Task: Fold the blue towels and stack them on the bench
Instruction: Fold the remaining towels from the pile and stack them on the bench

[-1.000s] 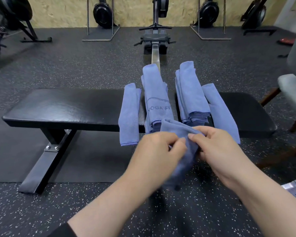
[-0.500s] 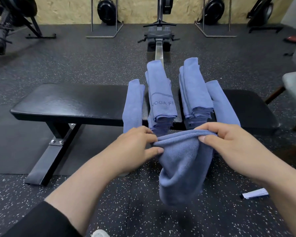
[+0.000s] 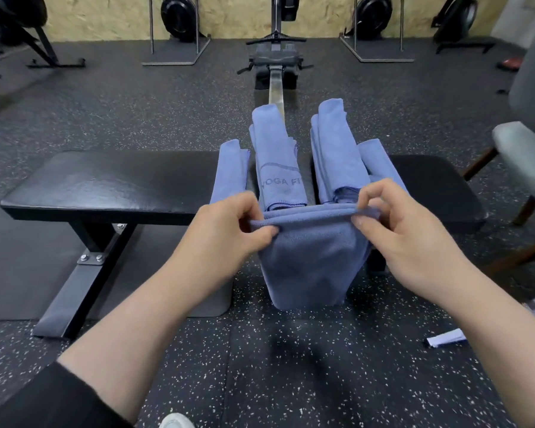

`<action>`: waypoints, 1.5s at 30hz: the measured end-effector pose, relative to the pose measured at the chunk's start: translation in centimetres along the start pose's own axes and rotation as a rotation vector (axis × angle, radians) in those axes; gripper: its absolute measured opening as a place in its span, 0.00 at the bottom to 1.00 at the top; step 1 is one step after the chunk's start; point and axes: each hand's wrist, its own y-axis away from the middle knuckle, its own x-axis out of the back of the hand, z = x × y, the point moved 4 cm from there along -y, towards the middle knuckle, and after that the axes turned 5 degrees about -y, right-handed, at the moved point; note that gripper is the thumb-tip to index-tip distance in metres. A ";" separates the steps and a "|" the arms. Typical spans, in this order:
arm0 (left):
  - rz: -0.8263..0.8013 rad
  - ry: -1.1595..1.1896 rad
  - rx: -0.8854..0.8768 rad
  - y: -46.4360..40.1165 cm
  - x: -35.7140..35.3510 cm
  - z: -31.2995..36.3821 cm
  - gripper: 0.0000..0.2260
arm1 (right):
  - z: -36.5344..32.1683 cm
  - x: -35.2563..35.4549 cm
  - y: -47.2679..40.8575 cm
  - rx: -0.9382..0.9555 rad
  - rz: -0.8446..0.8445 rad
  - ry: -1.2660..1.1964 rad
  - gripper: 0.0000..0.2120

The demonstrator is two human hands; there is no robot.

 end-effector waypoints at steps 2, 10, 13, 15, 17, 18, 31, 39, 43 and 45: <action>0.016 0.091 -0.018 0.1 0.3 0.7 0.10 | -0.7 0.1 0.3 0.055 0.012 0.011 0.16; 0.018 0.150 0.123 0.7 -0.6 0.7 0.11 | -0.4 -0.8 0.4 0.035 0.099 -0.080 0.10; 0.067 0.225 0.248 0.9 -1.3 0.7 0.14 | 0.1 -1.6 0.1 -0.026 0.144 -0.150 0.13; 0.108 0.248 0.274 1.0 -1.7 1.2 0.15 | -0.2 -2.2 0.3 -0.058 0.167 -0.136 0.08; 0.135 0.299 0.265 1.2 -2.2 2.2 0.15 | -0.5 -3.0 0.6 -0.076 0.186 -0.147 0.06; 0.142 0.333 0.254 1.3 -2.4 2.6 0.16 | -0.8 -3.4 0.8 -0.076 0.195 -0.164 0.05; 0.098 0.481 0.012 1.9 -3.1 5.2 0.13 | -1.5 -4.4 0.4 -0.047 0.122 -0.399 0.12; -0.241 0.531 0.151 0.1 -3.8 2.3 0.18 | -2.1 -2.6 -0.3 -0.083 0.162 -0.715 0.12; -0.370 0.524 0.192 0.5 -4.2 1.8 0.10 | -2.5 -1.4 -0.2 -0.096 0.159 -0.807 0.12; -0.443 0.510 0.200 1.0 -4.5 1.9 0.09 | -2.4 -0.8 -0.2 -0.102 0.182 -0.839 0.11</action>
